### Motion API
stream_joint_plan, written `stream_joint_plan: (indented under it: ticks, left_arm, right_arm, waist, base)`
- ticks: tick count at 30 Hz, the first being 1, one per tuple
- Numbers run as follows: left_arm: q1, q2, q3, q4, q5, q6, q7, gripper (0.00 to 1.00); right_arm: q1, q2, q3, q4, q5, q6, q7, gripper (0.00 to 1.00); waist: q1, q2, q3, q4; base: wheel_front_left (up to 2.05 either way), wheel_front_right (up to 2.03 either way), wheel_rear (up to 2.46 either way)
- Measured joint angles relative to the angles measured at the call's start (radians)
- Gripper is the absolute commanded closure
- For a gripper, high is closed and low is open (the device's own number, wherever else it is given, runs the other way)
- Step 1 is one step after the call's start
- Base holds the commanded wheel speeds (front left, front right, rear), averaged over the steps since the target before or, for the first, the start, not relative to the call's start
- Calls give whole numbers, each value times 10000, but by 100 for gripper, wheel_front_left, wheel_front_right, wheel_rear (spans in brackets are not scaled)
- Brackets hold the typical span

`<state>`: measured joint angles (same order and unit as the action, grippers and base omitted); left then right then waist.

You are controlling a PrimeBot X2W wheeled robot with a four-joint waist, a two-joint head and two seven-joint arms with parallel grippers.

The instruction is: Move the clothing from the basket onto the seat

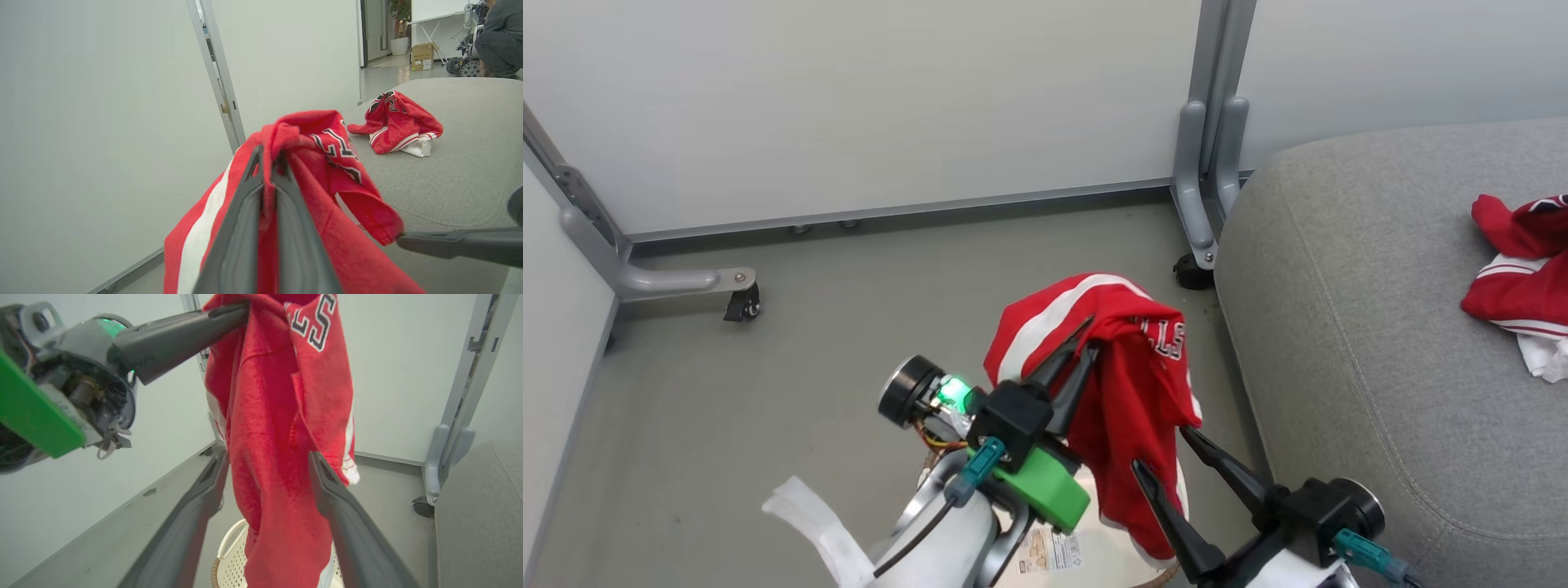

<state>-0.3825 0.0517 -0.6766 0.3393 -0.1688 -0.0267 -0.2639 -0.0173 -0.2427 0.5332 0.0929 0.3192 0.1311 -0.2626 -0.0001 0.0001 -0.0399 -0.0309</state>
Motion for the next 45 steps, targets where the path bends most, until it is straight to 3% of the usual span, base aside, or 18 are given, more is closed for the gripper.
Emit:
stream_joint_plan:
  ticks: [7, 8, 10, 16, 27, 29, 45]
  left_arm:
    - [-447, -15, -972, -242, -631, 374, 0, 100]
    - [-508, -17, -1074, -240, -679, 441, 0, 100]
    - [-668, -15, -1277, -121, -575, 562, 2, 100]
    - [-851, -17, -1484, 159, -401, 784, 2, 100]
    - [-954, -17, -1641, 430, -642, 802, 0, 100]
    - [-960, -17, -1622, 472, -748, 848, 0, 0]
    - [-951, -17, -1522, 782, -1845, 846, 318, 0]
  right_arm:
    - [-249, 86, 71, 364, 25, 0, -2, 0]
    - [-256, 100, 77, 435, 0, 0, 0, 54]
    - [-256, 96, 73, 508, -61, 0, -2, 100]
    - [-239, 59, 163, 614, -61, 0, 0, 100]
    - [-248, -4, 184, 512, -42, 0, 0, 100]
    - [-249, -25, 151, 476, -42, 0, 0, 100]
    - [-248, 25, -180, 234, -73, 0, 0, 100]
  waist:
    - [0, 0, 104, -37]
    - [0, 0, 121, -39]
    - [0, -1, 151, -40]
    - [0, 0, 217, -89]
    - [0, 0, 367, -217]
    - [0, 0, 405, -218]
    - [1, 0, 504, -220]
  base:
    - [0, 0, 0]
    - [0, 0, 0]
    - [0, 0, 0]
    - [0, 0, 0]
    - [0, 0, 0]
    - [0, 0, 0]
    - [0, 0, 0]
